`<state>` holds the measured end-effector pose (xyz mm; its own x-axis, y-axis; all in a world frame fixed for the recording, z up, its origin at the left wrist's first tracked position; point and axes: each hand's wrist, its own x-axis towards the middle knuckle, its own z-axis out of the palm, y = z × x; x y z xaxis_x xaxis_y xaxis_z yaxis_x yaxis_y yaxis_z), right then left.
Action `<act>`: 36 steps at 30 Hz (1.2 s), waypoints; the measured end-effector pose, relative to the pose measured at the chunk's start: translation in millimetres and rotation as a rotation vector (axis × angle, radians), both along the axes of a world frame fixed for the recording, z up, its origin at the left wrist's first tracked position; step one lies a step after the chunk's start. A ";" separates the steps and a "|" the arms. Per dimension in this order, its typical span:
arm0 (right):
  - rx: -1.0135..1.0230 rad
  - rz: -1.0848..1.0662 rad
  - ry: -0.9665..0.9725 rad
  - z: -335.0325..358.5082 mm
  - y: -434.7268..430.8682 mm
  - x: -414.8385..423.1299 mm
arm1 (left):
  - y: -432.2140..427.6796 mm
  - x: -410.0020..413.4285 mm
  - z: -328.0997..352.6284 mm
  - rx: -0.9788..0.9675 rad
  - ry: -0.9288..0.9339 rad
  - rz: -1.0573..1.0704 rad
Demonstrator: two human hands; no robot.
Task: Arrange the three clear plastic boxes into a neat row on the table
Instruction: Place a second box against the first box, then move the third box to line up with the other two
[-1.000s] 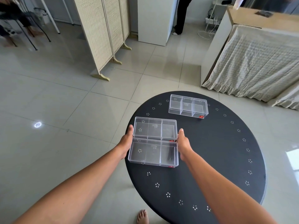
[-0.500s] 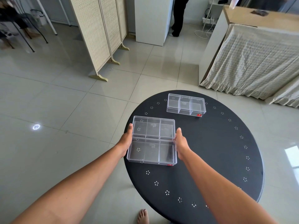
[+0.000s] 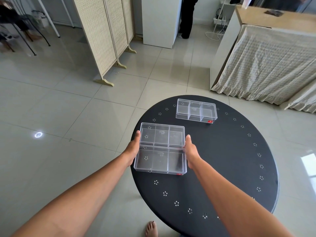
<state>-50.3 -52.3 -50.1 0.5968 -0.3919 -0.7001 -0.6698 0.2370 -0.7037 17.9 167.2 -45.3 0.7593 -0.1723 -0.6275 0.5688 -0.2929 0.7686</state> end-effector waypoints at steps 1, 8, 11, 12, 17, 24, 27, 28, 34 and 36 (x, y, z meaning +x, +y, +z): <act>-0.004 0.002 -0.001 0.6 0.3 -0.2 | 0.0 0.4 -0.1 0.003 -0.007 0.007; 0.004 -0.007 -0.014 0.8 0.1 -0.9 | 2.6 3.3 -1.9 -0.027 -0.026 0.036; 0.010 -0.006 -0.002 0.5 0.4 -0.1 | 1.4 2.6 0.2 -0.032 -0.022 0.023; 0.009 -0.006 0.000 0.7 0.6 0.2 | 0.6 2.0 0.5 -0.041 -0.023 0.025; 0.006 0.000 -0.002 0.4 0.2 0.6 | -1.5 2.6 -1.6 -0.034 -0.042 0.036; -0.077 -0.041 -0.012 2.3 -8.2 2.8 | -0.1 13.7 2.6 0.092 -0.167 0.000; -0.179 -0.090 -0.025 14.5 -18.4 5.9 | -5.3 29.6 12.4 0.219 -0.329 0.029; -0.235 -0.095 -0.043 16.9 -24.1 7.5 | -9.5 36.2 15.9 0.231 -0.356 0.047; -0.513 -0.065 -0.048 24.7 -74.3 21.8 | -56.1 71.6 34.9 0.274 -0.491 0.042; -0.582 -0.052 -0.008 25.5 -96.6 30.6 | -78.6 80.2 37.4 0.244 -0.506 -0.007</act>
<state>-19.7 -148.9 -24.6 0.5710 -0.7398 -0.3560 -0.6617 -0.1581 -0.7329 98.1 88.6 -7.8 0.9755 -0.0738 -0.2074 0.1440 -0.4989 0.8546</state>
